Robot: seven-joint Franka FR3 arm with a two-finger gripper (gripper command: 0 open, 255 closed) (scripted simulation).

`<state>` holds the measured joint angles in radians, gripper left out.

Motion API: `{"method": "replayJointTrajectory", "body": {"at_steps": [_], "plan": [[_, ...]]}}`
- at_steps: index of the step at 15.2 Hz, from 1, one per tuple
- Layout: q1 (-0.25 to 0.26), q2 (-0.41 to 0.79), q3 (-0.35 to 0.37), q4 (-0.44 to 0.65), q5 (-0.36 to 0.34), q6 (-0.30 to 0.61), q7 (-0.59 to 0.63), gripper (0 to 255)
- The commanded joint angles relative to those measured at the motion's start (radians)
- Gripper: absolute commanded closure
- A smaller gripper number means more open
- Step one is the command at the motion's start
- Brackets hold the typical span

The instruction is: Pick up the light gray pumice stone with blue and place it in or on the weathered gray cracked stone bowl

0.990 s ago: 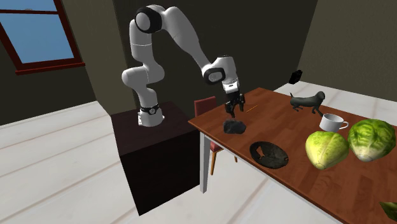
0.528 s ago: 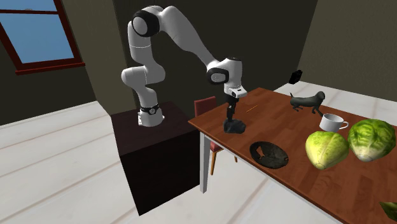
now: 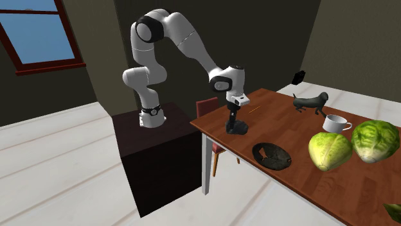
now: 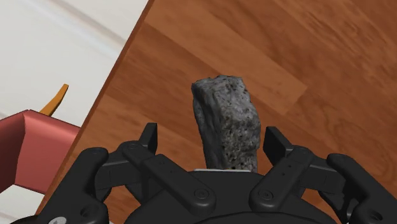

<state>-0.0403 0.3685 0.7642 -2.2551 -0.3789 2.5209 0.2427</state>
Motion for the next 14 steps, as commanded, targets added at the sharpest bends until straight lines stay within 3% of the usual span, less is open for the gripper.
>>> {"method": "replayJointTrajectory", "body": {"at_steps": [1,6,7,14], "plan": [[0.004,0.005,-0.004,0.002,-0.006,0.003,0.004,0],[0.004,0.005,-0.004,0.002,-0.006,0.003,0.004,0],[0.004,0.005,-0.004,0.002,-0.006,0.003,0.004,255],[0.005,0.006,-0.005,0.002,-0.006,0.003,0.005,255]]}}
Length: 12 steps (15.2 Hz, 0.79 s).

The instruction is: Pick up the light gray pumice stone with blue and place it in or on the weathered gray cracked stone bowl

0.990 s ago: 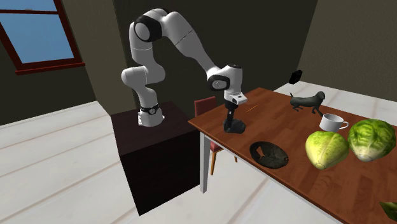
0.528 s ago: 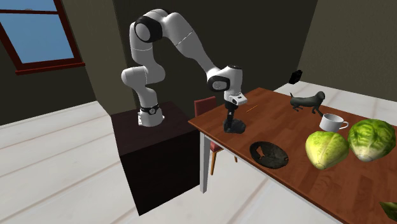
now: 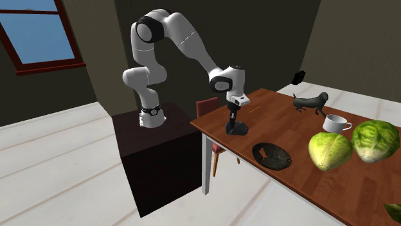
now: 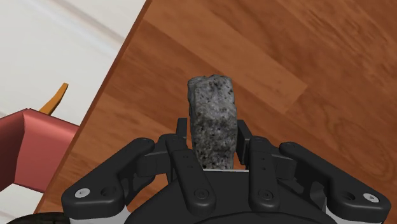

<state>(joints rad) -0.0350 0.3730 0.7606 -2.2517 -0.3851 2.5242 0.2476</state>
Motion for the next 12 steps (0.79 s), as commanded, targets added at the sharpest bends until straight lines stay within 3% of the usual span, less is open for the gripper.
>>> {"method": "replayJointTrajectory", "body": {"at_steps": [1,12], "plan": [[0.0,0.001,-0.001,-0.001,0.0,-0.001,0.0,255],[-0.084,-0.124,0.101,0.007,0.149,-0.1,-0.1,255]]}}
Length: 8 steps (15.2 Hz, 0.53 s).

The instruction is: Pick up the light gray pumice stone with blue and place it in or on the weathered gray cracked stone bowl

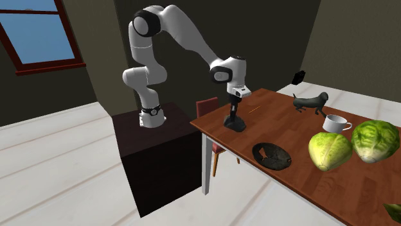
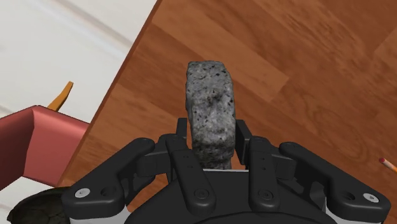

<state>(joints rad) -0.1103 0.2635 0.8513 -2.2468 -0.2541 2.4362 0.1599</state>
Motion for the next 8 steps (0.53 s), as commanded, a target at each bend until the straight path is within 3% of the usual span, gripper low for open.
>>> {"method": "replayJointTrajectory", "body": {"at_steps": [1,8], "plan": [[-0.016,-0.027,0.019,0.005,0.033,-0.022,-0.022,255],[-0.059,-0.116,0.066,0.028,0.138,-0.101,-0.093,255]]}}
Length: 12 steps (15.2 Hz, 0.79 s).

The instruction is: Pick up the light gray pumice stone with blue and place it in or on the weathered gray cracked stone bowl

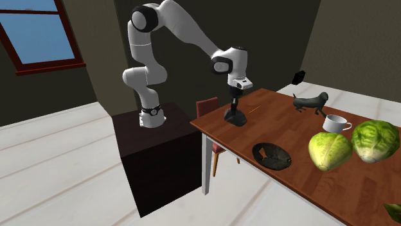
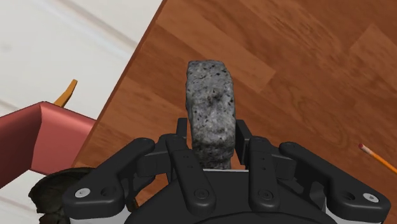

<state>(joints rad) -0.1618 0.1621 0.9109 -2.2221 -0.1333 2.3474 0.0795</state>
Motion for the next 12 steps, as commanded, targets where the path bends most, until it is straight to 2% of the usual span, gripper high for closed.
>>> {"method": "replayJointTrajectory", "body": {"at_steps": [1,6,12], "plan": [[-0.012,-0.027,0.011,0.008,0.032,-0.024,-0.023,255],[-0.028,-0.081,0.025,0.03,0.091,-0.078,-0.063,255],[0.007,0.136,-0.058,0.265,-0.096,-0.175,-0.031,255]]}}
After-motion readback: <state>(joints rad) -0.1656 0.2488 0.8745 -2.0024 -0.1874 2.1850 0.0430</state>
